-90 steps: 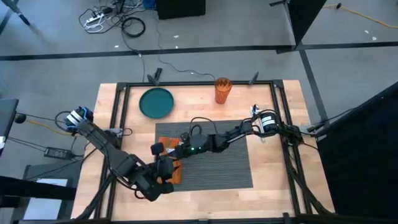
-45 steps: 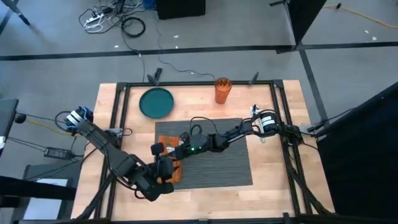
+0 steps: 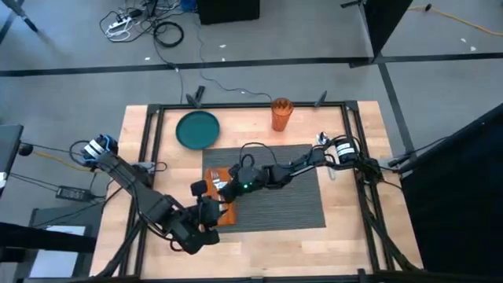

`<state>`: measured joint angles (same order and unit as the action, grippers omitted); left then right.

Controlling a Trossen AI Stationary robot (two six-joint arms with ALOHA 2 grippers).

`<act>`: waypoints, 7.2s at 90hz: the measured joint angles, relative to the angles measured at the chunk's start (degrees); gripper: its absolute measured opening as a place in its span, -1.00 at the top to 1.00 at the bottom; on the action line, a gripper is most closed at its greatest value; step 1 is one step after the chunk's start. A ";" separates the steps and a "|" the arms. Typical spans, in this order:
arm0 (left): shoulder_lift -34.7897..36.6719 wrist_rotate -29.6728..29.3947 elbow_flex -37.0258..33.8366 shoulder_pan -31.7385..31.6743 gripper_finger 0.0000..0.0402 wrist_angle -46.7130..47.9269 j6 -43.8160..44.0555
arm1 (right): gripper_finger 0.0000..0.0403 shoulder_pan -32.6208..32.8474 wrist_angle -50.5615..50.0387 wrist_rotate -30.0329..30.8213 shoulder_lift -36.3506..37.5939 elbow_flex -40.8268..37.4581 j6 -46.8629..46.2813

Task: Set table place
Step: Put the silver fork on top of the orange table napkin, then adjust the black table placemat, then put the silver spoon on the middle right of the black table placemat

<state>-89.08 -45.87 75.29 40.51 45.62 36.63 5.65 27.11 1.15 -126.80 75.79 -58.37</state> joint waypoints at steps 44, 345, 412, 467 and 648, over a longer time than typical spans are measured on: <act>0.24 2.42 0.19 -0.43 0.53 2.88 4.48 | 0.67 6.72 -54.03 9.48 24.05 -1.51 35.66; -12.48 31.98 -17.46 -9.62 0.53 -22.20 -2.02 | 0.69 18.51 -15.96 21.83 24.85 -34.51 31.08; -10.78 20.94 -10.96 -14.29 0.53 -31.69 -11.64 | 0.69 18.58 -44.92 13.66 47.04 -34.60 32.54; -21.29 27.45 -11.82 -16.88 0.53 -32.32 -8.23 | 0.69 23.61 -43.15 9.94 38.41 -36.54 20.94; -14.73 28.39 -12.63 -25.00 0.53 -40.67 -22.91 | 0.23 -45.39 -68.27 10.29 53.85 -41.46 37.66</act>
<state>-103.81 -17.47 62.65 15.51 4.95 13.72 -39.74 -41.16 11.44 -72.96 34.33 -20.71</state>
